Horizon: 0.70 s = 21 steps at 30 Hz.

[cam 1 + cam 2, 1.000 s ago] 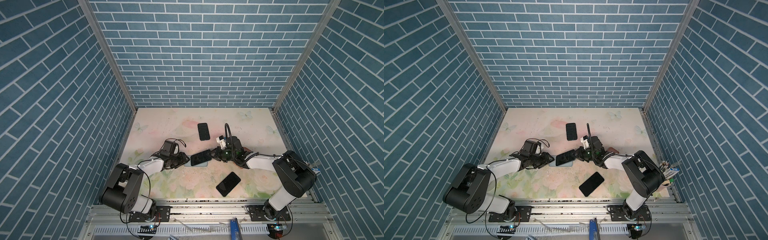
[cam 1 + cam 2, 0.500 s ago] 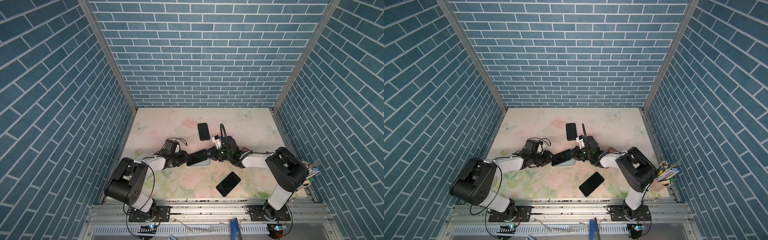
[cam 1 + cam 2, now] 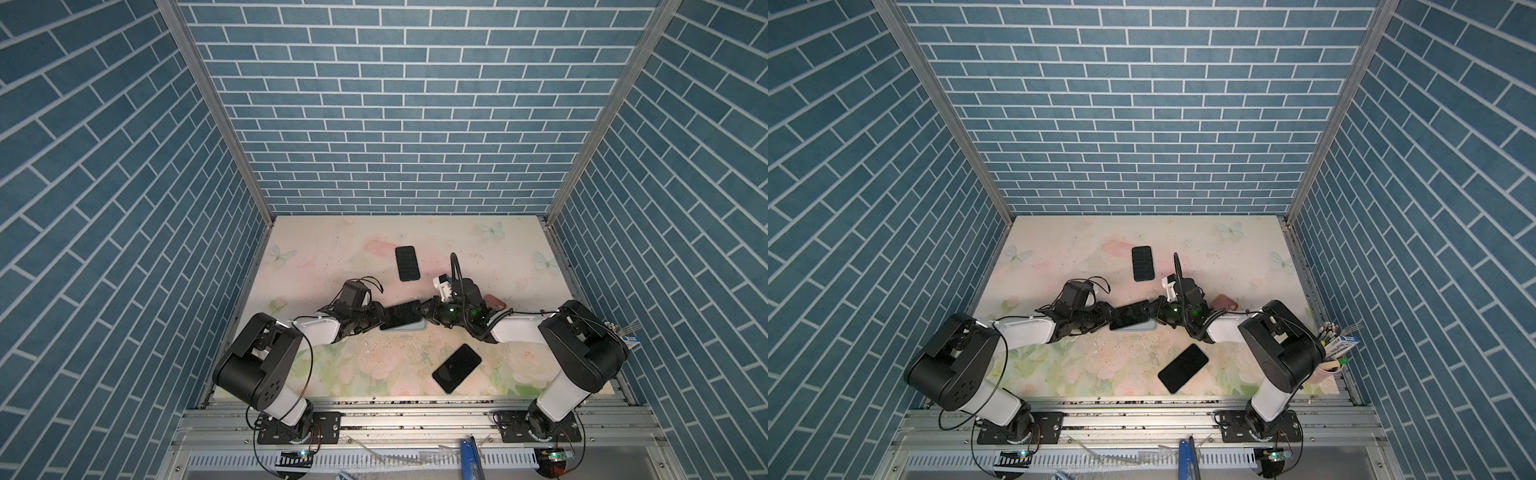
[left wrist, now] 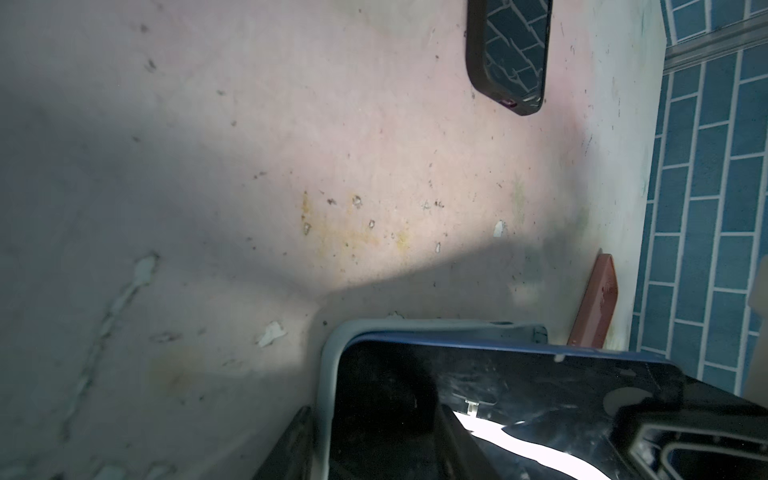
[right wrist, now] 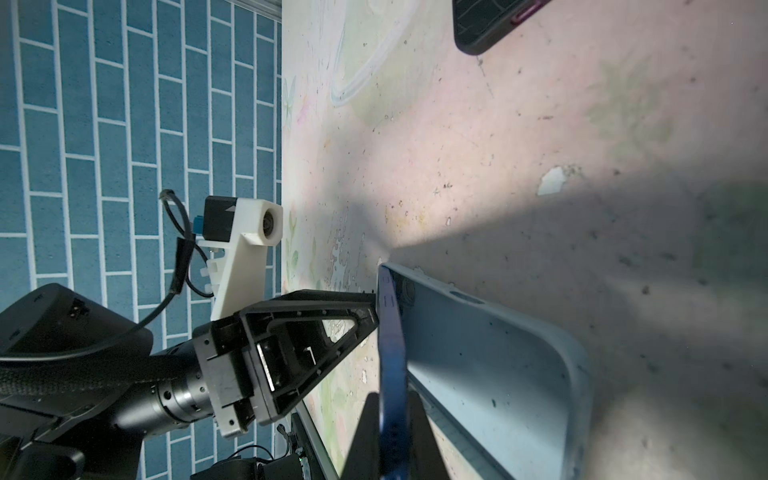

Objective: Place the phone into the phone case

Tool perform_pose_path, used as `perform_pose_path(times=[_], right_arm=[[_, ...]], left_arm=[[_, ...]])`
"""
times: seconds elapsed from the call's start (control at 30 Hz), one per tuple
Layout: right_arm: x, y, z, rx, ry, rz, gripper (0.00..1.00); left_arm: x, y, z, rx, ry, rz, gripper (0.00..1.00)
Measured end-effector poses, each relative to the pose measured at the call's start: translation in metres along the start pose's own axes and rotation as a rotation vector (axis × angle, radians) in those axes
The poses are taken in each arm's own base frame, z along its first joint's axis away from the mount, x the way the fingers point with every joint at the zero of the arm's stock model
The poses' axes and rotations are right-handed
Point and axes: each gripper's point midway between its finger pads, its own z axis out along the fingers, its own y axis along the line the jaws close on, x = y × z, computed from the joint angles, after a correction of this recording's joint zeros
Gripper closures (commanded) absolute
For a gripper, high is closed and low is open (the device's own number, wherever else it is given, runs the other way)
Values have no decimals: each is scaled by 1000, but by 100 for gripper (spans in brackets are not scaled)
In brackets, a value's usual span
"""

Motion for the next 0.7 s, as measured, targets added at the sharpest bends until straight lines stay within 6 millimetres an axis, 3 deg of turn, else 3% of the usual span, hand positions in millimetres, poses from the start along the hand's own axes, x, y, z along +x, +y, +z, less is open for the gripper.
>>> perform_pose_path(times=[0.13,0.3,0.47,0.7], right_arm=[[1,-6,-7,23,-8,4,78],[18,-35,-14,151,37,7,64],[27,-47,-22,226,79,-2,62],[15,-34,-40,302,73,-102,61]], left_arm=[[6,-5,2,11,16,12,52],[28,-16,4,53,102,31,52],[35,-17,3,60,134,29,53],[41,-15,1,6,183,60,54]])
